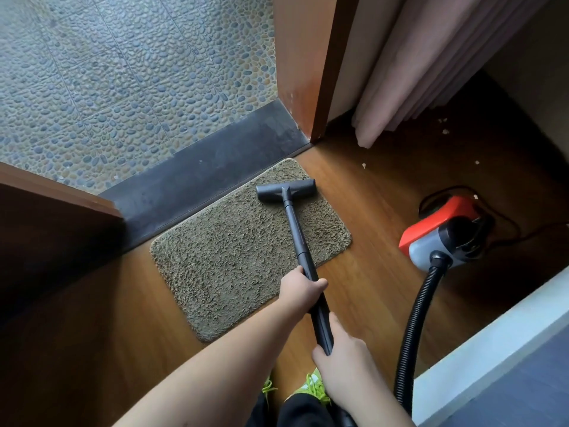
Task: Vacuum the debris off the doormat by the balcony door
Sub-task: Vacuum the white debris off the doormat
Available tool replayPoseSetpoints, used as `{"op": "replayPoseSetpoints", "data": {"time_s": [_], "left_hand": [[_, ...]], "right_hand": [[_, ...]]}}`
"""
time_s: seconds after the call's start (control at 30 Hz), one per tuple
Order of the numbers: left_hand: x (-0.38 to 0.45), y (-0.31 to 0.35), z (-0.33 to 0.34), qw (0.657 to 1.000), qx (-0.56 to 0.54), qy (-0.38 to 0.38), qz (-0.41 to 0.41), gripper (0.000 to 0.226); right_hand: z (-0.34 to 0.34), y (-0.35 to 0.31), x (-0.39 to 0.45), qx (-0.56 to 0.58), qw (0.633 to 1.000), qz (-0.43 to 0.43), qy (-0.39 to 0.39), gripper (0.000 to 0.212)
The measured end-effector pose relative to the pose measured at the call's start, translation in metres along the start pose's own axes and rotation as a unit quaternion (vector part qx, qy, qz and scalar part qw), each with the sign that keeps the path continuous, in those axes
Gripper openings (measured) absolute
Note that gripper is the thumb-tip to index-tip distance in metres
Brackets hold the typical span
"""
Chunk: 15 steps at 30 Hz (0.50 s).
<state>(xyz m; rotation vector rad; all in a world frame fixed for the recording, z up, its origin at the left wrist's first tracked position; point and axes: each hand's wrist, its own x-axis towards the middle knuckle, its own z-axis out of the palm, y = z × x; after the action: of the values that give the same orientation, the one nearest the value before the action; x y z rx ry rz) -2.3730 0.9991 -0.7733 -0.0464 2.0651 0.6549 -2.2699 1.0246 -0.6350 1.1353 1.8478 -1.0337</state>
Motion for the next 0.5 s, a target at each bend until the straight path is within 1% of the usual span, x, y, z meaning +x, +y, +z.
{"op": "replayPoseSetpoints", "data": {"time_s": [0.17, 0.43, 0.47, 0.5], "left_hand": [[-0.013, -0.005, 0.003, 1.000, -0.018, -0.009, -0.007, 0.028], [-0.041, -0.014, 0.010, 0.999, -0.008, -0.023, -0.024, 0.023], [-0.044, -0.015, 0.010, 0.999, -0.010, -0.021, -0.024, 0.023], [-0.047, -0.017, 0.012, 0.999, -0.006, -0.023, -0.026, 0.030]], "right_hand": [[0.002, 0.007, -0.010, 0.006, 1.000, 0.001, -0.003, 0.068], [0.008, 0.021, -0.024, -0.018, 0.999, 0.016, -0.030, 0.070], [0.008, 0.022, -0.026, -0.020, 0.999, 0.016, -0.035, 0.071], [0.008, 0.023, -0.028, -0.023, 0.999, 0.017, -0.041, 0.071]]}}
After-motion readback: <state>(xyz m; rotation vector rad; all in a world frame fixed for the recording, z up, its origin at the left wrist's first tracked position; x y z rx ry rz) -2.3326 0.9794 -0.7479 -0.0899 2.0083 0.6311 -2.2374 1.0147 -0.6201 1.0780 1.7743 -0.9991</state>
